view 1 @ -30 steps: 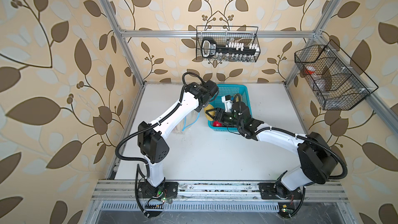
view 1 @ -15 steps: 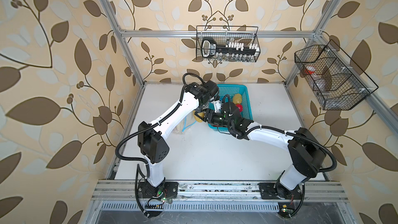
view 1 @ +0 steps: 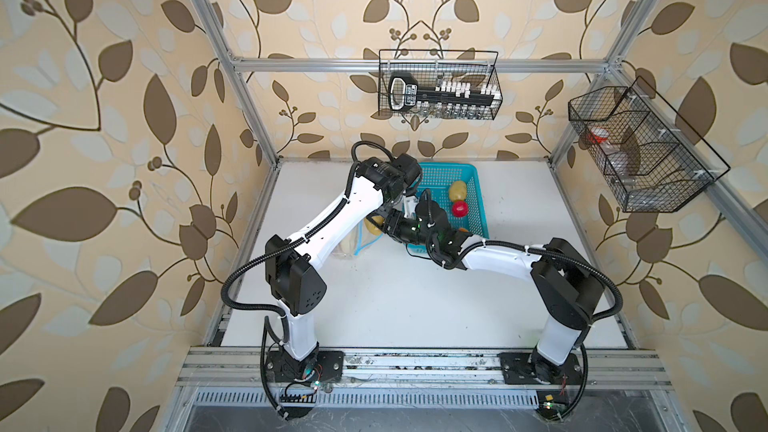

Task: Place the food in the zip-top bag and seal the zipper
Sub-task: 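Open the right gripper to drop the yellow potato into the bag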

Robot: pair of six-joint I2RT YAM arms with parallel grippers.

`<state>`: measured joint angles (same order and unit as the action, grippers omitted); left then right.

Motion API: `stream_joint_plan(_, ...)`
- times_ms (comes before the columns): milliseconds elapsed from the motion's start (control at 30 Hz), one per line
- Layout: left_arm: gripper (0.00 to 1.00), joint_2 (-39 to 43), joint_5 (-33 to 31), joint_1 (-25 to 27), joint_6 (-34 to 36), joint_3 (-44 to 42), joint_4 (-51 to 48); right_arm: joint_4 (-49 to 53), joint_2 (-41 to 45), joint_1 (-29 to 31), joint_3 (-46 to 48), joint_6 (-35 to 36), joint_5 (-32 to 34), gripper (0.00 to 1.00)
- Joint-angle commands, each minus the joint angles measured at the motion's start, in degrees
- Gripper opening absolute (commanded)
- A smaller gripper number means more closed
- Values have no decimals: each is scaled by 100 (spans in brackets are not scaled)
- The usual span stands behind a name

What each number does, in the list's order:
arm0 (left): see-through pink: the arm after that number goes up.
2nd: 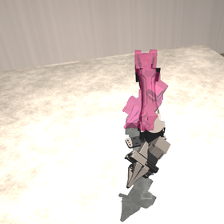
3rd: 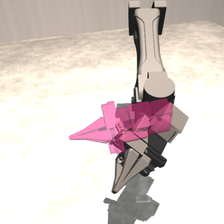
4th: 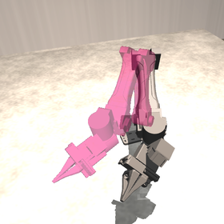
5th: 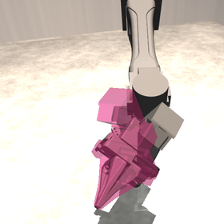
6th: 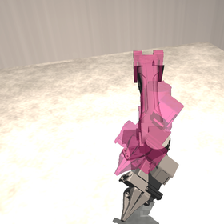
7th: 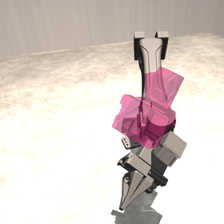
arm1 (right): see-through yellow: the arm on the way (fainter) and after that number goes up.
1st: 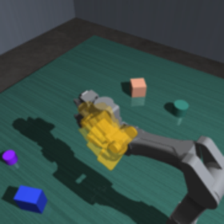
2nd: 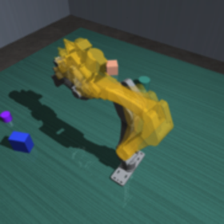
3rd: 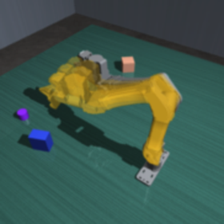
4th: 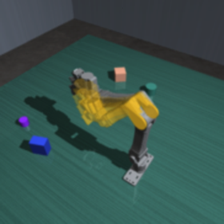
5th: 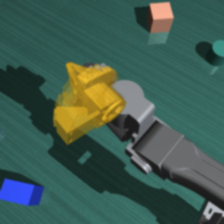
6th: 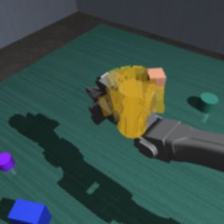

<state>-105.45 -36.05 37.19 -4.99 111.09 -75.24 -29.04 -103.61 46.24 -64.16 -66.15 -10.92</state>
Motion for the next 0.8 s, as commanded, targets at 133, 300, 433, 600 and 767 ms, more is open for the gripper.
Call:
stream_joint_plan(133,0,361,50,69,-147,130,-107,-333,-228,112,-400,-342,611,61)
stream_joint_plan(300,0,481,46,69,-107,-15,-17,-154,-176,113,-391,-237,633,81)
stream_joint_plan(433,0,462,26,69,-107,-17,-17,-316,-207,104,-413,-174,332,100)
stream_joint_plan(600,0,453,-14,74,-107,-10,-9,-211,-62,119,-303,-33,241,100)
stream_joint_plan(767,0,423,-47,69,-98,-34,7,56,210,131,-170,163,292,100)
